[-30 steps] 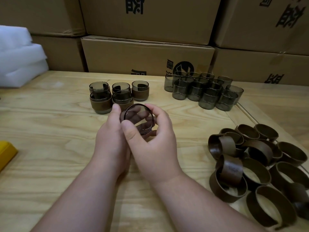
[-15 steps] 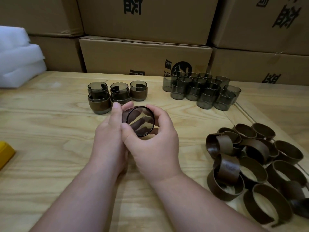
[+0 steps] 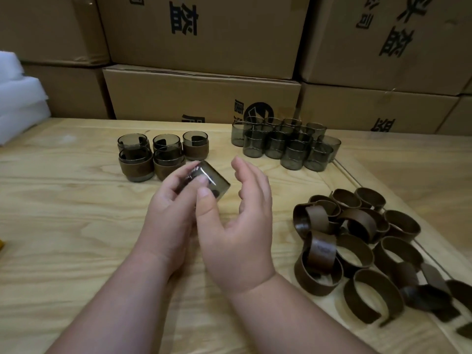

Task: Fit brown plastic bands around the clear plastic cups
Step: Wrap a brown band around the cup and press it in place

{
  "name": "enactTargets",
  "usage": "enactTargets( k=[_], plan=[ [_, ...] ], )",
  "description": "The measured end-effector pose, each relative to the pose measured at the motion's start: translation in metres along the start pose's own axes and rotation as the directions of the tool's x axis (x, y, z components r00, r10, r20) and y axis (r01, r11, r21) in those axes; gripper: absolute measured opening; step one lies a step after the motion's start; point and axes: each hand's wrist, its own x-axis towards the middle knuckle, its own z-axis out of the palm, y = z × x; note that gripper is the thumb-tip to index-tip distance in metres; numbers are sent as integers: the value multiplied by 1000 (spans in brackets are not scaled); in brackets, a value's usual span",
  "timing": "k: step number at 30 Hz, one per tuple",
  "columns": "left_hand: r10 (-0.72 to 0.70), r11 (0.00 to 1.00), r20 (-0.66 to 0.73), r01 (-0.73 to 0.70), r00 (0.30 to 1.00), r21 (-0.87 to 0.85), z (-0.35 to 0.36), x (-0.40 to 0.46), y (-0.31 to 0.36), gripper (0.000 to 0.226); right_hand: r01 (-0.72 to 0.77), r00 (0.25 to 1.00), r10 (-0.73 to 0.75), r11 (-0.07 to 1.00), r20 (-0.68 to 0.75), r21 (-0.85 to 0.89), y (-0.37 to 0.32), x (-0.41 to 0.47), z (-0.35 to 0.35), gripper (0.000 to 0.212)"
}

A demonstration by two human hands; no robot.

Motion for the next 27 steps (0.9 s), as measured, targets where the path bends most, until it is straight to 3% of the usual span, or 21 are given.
enactTargets(
  k=[3, 8, 13, 17, 20, 22, 24, 27],
  plan=[
    [41, 984, 49, -49, 998, 171, 4, -3, -1, 50, 12, 1000, -10, 998, 23, -55, -18, 13, -26, 58],
    [36, 969, 115, -63, 993, 238, 13, -12, 6, 72, -51, 971, 121, 949, 208, -311, -35, 49, -95, 20],
    [-23, 907, 197, -62, 980, 417, 19, -19, 12, 73, -75, 935, 260, 811, 242, -580, -34, 66, -143, 22],
    [-35, 867, 226, -83, 973, 492, 20, -19, 12, 72, -121, 855, 462, 619, 235, -776, -18, 74, -150, 27],
    [-51, 897, 230, -57, 972, 439, 20, -20, 14, 74, -119, 818, 538, 503, 202, -856, -8, 75, -143, 32],
    [-50, 946, 176, -10, 983, 325, 20, -19, 16, 57, -117, 822, 540, 474, 183, -873, -3, 76, -138, 33],
    [-42, 986, 16, 38, 999, 165, 18, -14, 19, 26, -111, 830, 529, 469, 178, -876, -2, 76, -134, 30],
    [-73, 996, -203, 81, 976, 34, 16, -8, 22, 38, -113, 849, 499, 492, 173, -863, -5, 79, -131, 27]
  ],
)
